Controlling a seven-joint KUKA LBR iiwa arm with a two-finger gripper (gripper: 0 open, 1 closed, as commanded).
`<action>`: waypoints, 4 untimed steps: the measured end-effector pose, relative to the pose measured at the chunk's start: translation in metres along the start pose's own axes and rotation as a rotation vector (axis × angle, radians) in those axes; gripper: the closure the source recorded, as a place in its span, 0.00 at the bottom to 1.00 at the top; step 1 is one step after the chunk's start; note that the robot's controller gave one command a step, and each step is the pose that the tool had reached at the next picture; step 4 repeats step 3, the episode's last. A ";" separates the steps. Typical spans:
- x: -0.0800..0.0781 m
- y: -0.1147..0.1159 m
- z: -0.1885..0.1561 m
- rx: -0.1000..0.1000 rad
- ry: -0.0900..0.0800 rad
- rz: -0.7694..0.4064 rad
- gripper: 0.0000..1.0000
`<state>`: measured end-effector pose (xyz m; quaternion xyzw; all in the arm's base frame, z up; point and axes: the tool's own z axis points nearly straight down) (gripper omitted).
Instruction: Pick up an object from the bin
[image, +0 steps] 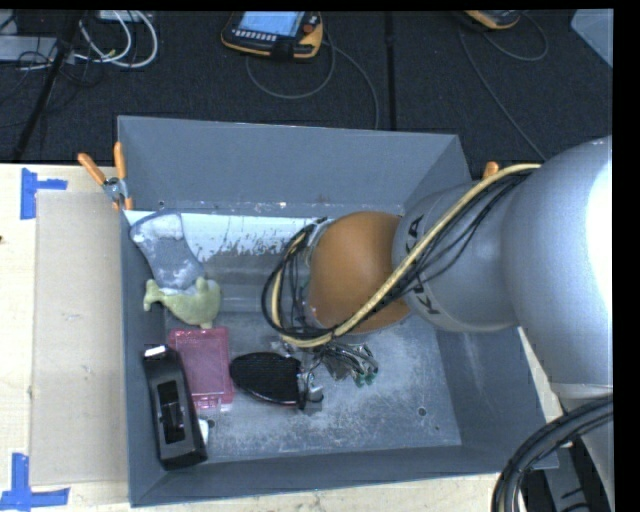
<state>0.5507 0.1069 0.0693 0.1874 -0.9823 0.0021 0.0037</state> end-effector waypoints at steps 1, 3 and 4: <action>0.000 0.002 0.000 -0.003 0.002 -0.001 1.00; 0.011 -0.005 -0.133 -0.003 0.002 -0.042 1.00; 0.011 -0.005 -0.133 -0.003 0.002 -0.042 1.00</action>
Offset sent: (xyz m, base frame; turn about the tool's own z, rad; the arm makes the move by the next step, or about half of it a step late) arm 0.0000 0.0000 0.0000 0.0000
